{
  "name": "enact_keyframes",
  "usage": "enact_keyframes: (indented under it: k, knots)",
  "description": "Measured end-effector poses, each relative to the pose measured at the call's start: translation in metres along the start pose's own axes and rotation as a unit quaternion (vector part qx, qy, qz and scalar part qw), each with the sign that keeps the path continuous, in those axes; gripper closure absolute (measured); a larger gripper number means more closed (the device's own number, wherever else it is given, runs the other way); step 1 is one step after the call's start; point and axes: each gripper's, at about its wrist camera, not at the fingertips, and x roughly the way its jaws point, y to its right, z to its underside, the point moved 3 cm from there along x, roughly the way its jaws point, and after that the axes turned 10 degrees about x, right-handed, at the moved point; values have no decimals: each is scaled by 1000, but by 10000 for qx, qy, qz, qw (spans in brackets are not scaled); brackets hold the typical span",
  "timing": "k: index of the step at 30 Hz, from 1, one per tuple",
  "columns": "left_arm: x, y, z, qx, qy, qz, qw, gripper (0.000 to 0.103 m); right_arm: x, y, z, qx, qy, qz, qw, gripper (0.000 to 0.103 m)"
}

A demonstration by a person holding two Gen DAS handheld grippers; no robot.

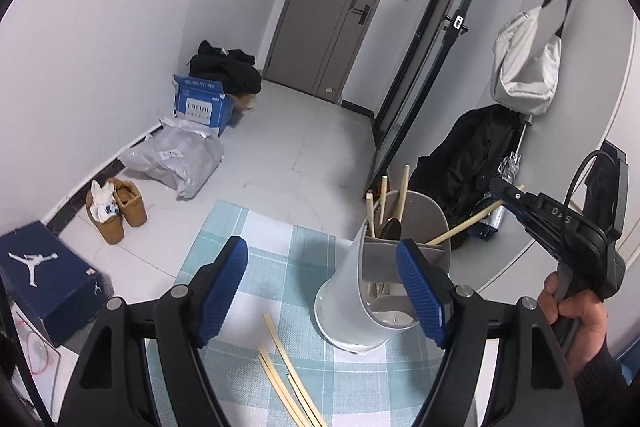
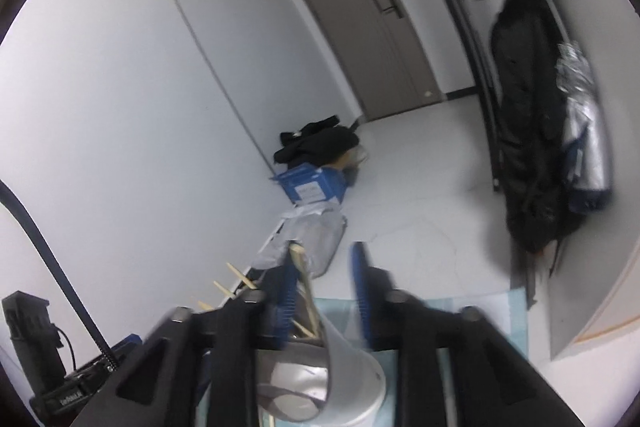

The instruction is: Organize utensils

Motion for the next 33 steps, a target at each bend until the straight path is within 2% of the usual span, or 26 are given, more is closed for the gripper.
enact_keyframes:
  k: [1,6,9,11,14,17,19,21,23,25,27,28,31,33]
  knots:
    - [0,-3,1,-39,-17,16,10000,29,3,-6,-1,-96,-24,-49,9999,99]
    - [3,-12,2,-208,-108,52,9997,29,18,-46,1,-1061,-87,20,9943,100]
    - [3,-19,2,-379,-158,60,9991,29,31,-78,11,-2042,-258,256,9783,100]
    - [4,-21,2,-462,-161,48,9988,29,44,-97,24,-2703,-475,395,9608,100]
    - [3,-25,3,-538,-170,63,9984,29,61,-101,41,-3086,-828,545,9460,100]
    - [1,-25,3,-496,-154,20,9986,29,77,-93,55,-3062,-1286,588,9414,100]
    - [1,-25,3,-438,-158,-11,9989,29,73,-90,61,-3052,-1274,570,9420,100]
    - [0,-24,6,-394,-186,-41,9990,29,67,-89,62,-2926,-1219,500,9471,92]
    - [0,-25,6,-349,-214,-78,9991,29,54,-86,59,-2689,-1104,421,9559,69]
    - [-2,-27,8,-298,-233,-169,9991,28,41,-85,58,-2464,-955,355,9638,57]
    - [-5,-30,10,-276,-206,-332,9989,23,25,-84,60,-2300,-803,244,9696,57]
    - [-6,-31,11,-264,-194,-414,9986,20,15,-83,63,-2199,-728,202,9726,53]
    - [-9,-34,16,-261,-211,-530,9980,19,1,-83,71,-2013,-647,213,9772,50]
    - [-10,-35,19,-232,-247,-613,9975,16,-7,-83,81,-1868,-612,206,9803,43]
